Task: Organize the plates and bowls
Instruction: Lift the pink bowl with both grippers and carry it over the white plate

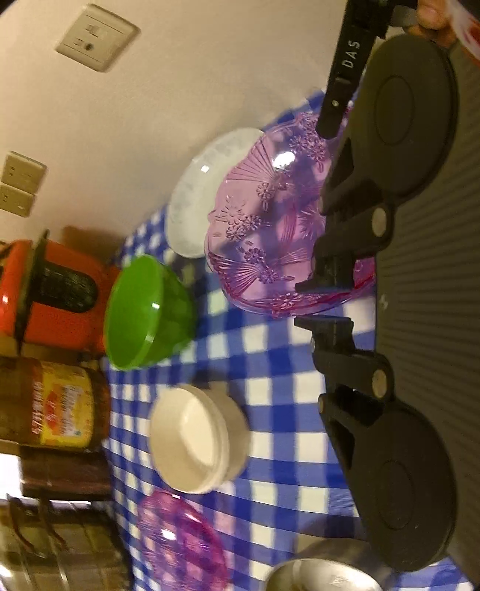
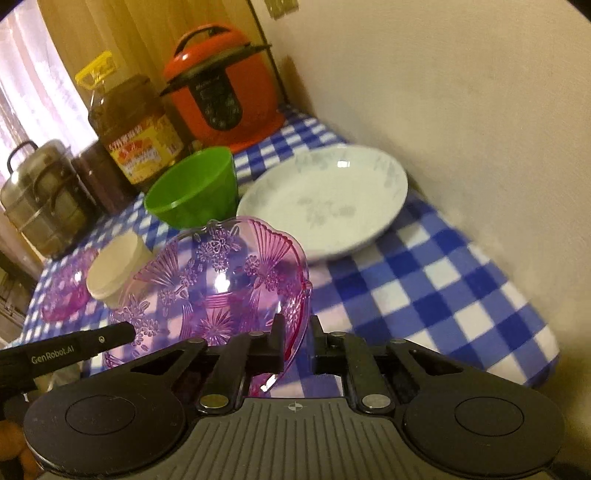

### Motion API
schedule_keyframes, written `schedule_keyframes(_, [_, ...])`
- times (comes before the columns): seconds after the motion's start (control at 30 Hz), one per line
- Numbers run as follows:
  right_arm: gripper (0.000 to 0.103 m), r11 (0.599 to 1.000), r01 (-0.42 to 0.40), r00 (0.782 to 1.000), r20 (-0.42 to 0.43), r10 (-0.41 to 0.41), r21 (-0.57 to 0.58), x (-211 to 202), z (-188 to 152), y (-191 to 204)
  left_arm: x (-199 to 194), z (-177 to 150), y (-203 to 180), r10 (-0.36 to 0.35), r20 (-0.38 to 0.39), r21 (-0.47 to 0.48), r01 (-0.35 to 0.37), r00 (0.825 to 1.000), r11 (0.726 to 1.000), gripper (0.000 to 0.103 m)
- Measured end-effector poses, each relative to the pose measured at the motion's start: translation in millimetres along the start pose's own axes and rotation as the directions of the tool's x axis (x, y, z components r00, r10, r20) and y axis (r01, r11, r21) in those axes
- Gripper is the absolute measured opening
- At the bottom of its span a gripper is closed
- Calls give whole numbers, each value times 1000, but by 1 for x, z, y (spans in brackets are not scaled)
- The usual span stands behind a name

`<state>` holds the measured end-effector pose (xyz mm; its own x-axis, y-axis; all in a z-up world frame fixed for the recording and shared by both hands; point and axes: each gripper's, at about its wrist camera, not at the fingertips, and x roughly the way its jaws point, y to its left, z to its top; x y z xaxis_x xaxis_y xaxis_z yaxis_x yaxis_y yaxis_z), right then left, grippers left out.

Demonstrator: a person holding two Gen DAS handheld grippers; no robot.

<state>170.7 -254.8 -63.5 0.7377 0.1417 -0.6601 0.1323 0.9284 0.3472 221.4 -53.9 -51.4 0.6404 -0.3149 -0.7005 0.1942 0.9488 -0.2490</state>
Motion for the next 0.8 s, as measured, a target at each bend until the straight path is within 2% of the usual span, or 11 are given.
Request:
schedule_keyframes(0.23, [12, 1000, 15, 999, 51, -16, 9, -12, 36, -1, -2, 42, -24, -28, 65, 52, 25, 997, 998, 10])
schedule_keyframes(0.43, [12, 999, 45, 996, 74, -46, 19, -9, 66, -10, 19, 71, -43, -62, 81, 85, 55, 995, 995, 10])
schedule_keyframes(0.8, [12, 992, 126, 988, 88, -124, -19, 33, 93, -38, 93, 79, -60, -93, 37, 75, 90, 995, 993, 10])
